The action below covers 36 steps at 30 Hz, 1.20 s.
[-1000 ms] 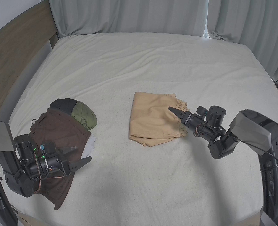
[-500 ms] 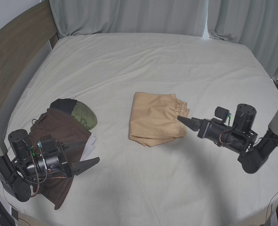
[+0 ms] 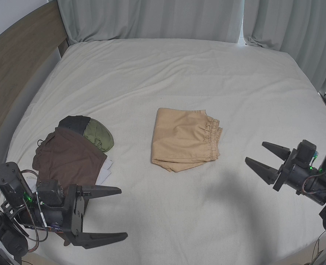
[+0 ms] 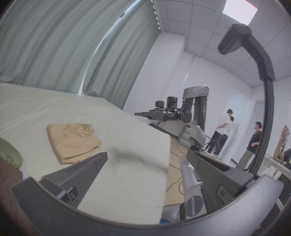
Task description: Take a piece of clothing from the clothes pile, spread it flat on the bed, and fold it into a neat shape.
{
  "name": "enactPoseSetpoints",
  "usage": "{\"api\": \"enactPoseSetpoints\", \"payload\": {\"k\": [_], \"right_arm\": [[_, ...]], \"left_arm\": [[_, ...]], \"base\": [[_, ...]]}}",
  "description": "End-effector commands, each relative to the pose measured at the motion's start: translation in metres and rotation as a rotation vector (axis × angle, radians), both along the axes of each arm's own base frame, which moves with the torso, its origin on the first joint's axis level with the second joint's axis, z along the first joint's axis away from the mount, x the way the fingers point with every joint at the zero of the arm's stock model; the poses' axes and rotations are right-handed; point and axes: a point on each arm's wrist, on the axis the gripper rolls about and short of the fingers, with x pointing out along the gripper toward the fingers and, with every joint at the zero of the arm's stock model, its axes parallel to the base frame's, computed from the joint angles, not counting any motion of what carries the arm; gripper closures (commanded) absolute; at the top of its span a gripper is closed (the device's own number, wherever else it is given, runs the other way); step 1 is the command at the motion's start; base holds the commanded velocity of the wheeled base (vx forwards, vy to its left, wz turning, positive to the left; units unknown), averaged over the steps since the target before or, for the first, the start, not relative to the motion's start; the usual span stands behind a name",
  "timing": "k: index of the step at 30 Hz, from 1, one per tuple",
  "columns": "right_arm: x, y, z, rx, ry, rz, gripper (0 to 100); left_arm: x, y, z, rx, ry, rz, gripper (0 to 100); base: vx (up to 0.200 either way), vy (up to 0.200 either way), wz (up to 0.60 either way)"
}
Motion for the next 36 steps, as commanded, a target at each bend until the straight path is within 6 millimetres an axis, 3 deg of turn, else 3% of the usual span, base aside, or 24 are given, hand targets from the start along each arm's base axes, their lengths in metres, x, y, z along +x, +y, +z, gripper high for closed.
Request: {"api": "enactPoseSetpoints", "payload": {"k": [1,10,11,17,20,21,22,27,31,36], "right_arm": [[-0.041,-0.027,0.029,0.036,-0.161,-0.074,0],[-0.087,-0.055,0.06,0.076,-0.377,-0.208,0],[-0.102,-0.06,0.066,0.081,-0.444,-0.246,0],[-0.14,-0.066,0.061,0.09,-0.536,-0.277,0],[-0.173,-0.067,0.049,0.1,-0.541,-0.272,0],[-0.176,-0.068,0.047,0.1,-0.538,-0.271,0],[-0.191,-0.068,0.036,0.096,-0.521,-0.268,0],[-0.227,-0.069,0.0,0.076,-0.441,-0.234,0],[-0.232,-0.068,-0.016,0.059,-0.394,-0.26,0],[-0.223,-0.071,-0.047,-0.04,-0.178,-0.41,0]], "left_arm": [[-0.03,-0.005,0.025,-0.054,-0.109,-0.124,0],[-0.06,0.0,0.041,-0.103,-0.194,-0.158,0],[-0.065,0.003,0.046,-0.118,-0.222,-0.16,0],[-0.081,0.012,0.056,-0.151,-0.254,-0.159,0],[-0.092,0.02,0.062,-0.174,-0.279,-0.131,0],[-0.093,0.021,0.063,-0.176,-0.281,-0.122,0],[-0.096,0.025,0.064,-0.187,-0.285,-0.055,0],[-0.109,0.035,0.067,-0.233,-0.266,0.131,0],[-0.124,0.043,0.068,-0.261,-0.264,0.172,0],[-0.139,0.055,0.065,-0.276,-0.271,0.294,0]], "base": [[0.0,0.0,0.0],[0.0,0.0,0.0],[0.0,0.0,0.0],[0.0,0.0,0.0],[0.0,0.0,0.0],[0.0,0.0,0.0],[0.0,0.0,0.0],[0.0,0.0,0.0],[0.0,0.0,0.0],[0.0,0.0,0.0]]}}
